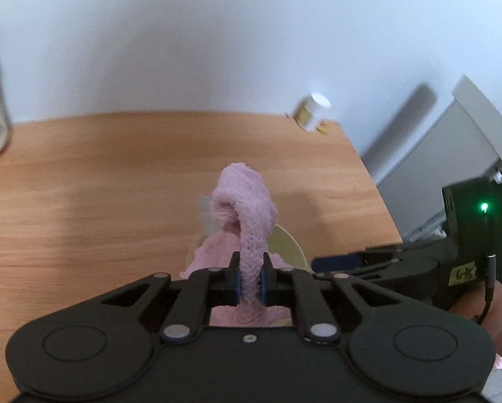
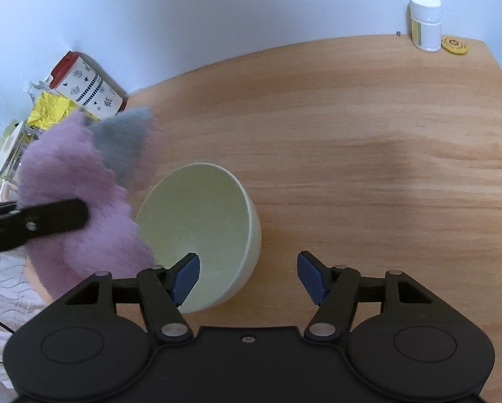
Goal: Clean bowl
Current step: 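Lift the pink cloth with the left tool and carry it into the bowl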
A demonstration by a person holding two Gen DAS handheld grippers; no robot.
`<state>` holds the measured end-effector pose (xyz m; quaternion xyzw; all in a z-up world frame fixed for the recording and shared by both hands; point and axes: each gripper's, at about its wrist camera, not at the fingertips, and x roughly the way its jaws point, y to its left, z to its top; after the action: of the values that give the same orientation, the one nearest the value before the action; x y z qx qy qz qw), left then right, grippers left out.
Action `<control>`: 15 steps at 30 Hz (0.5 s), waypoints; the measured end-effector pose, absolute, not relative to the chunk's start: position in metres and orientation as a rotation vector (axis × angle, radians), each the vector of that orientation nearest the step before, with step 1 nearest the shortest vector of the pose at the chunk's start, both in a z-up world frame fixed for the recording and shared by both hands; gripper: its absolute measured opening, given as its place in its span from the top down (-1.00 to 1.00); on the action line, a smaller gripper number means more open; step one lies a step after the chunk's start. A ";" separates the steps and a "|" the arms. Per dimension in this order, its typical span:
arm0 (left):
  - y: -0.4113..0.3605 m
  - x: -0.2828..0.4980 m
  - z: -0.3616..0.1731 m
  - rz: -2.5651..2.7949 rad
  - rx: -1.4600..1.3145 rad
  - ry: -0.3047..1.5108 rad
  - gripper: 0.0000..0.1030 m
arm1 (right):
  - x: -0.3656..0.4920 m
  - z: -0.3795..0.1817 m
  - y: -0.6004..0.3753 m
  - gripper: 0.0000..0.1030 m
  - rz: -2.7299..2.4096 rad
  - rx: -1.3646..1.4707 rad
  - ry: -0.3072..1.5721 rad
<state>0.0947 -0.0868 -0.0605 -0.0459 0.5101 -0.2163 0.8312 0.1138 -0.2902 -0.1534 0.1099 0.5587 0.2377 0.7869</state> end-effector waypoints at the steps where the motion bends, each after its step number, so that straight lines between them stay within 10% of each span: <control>1: -0.091 0.098 -0.066 -0.467 -0.090 1.098 0.82 | 0.114 -0.154 -0.290 -0.18 0.505 0.231 1.201; 4: -0.104 0.109 -0.086 -0.478 -0.076 1.146 0.82 | 0.116 -0.157 -0.294 0.15 0.501 0.250 1.208; 15: -0.117 0.128 -0.131 -0.425 -0.071 1.235 0.83 | 0.129 -0.170 -0.284 0.23 0.496 0.221 1.233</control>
<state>0.1275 -0.1169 -0.1307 -0.0331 0.5743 -0.1977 0.7937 0.1291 -0.2838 -0.1697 0.1023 0.5707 0.2299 0.7816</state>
